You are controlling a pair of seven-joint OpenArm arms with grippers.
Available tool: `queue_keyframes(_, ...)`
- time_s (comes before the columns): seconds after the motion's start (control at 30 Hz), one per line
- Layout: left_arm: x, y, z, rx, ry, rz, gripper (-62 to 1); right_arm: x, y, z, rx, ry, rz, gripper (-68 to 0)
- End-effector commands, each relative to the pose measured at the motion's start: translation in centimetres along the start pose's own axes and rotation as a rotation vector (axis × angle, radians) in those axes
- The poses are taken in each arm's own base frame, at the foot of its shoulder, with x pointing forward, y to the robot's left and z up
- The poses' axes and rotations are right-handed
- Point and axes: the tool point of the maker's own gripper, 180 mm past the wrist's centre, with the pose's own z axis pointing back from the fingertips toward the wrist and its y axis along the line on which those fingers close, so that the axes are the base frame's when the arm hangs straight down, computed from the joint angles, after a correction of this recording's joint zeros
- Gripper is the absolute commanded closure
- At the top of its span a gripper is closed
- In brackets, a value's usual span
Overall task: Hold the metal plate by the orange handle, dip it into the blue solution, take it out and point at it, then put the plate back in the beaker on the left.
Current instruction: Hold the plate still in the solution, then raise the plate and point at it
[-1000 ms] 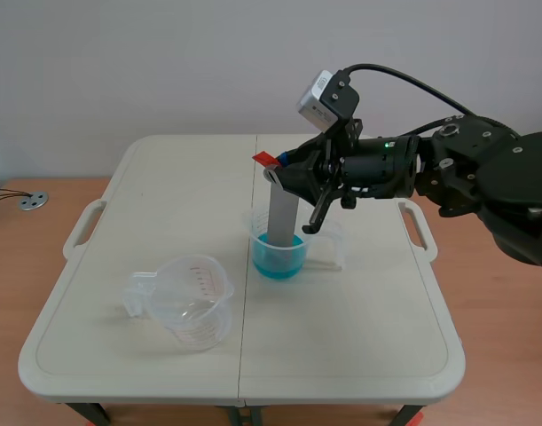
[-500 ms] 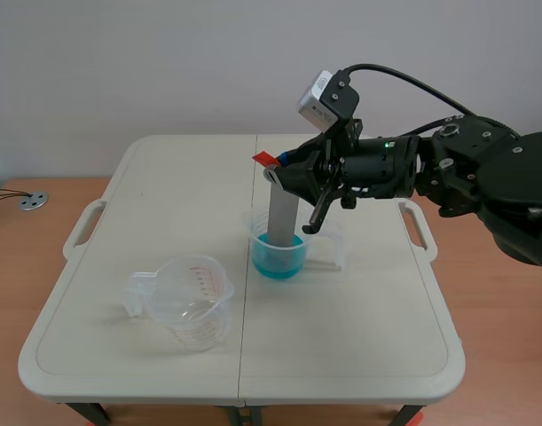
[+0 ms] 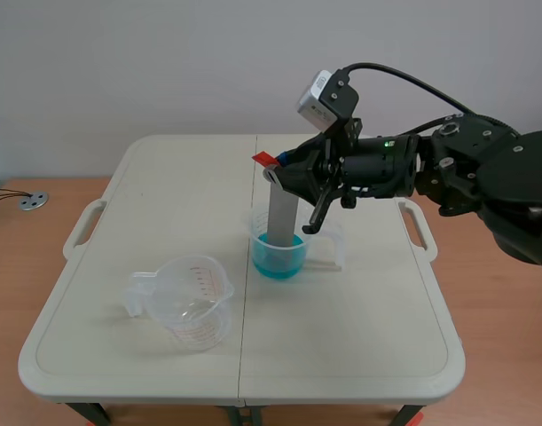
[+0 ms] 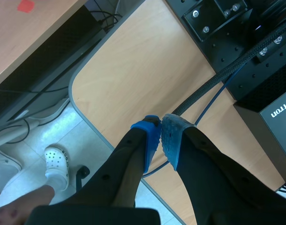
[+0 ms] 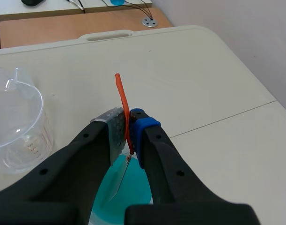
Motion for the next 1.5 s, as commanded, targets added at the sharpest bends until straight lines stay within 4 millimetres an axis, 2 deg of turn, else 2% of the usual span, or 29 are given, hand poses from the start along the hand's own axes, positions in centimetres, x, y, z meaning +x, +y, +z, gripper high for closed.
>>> queue_keyframes(0.0, 0.3, -0.5, 0.0, -0.009, -0.013, 0.011, -6.2, 0.5, -0.1, 0.2, 0.007, -0.007, 0.011, -1.3)
queue_keyframes(0.8, 0.3, -0.5, 0.0, -0.008, -0.014, 0.012, -6.2, 6.8, -0.1, 2.3, 0.023, -0.137, 0.117, -1.3)
queue_keyframes(0.97, 0.8, 0.2, 0.1, 0.006, -0.037, 0.005, -6.2, 8.7, -0.9, 3.0, -0.002, -0.173, 0.14, -1.3)
queue_keyframes(1.1, 2.0, 3.1, 0.2, 0.079, -0.073, 0.005, -6.2, 9.6, -1.4, 3.4, -0.02, -0.186, 0.16, -1.3)
queue_keyframes(1.27, 4.2, 9.1, 1.4, 0.235, -0.137, 0.011, -6.2, 10.6, -1.5, 3.6, -0.028, -0.193, 0.185, -1.3)
queue_keyframes(1.47, 8.6, 15.5, 4.3, 0.408, -0.26, -0.001, -6.2, 11.8, -1.6, 3.8, -0.038, -0.211, 0.212, -1.3)
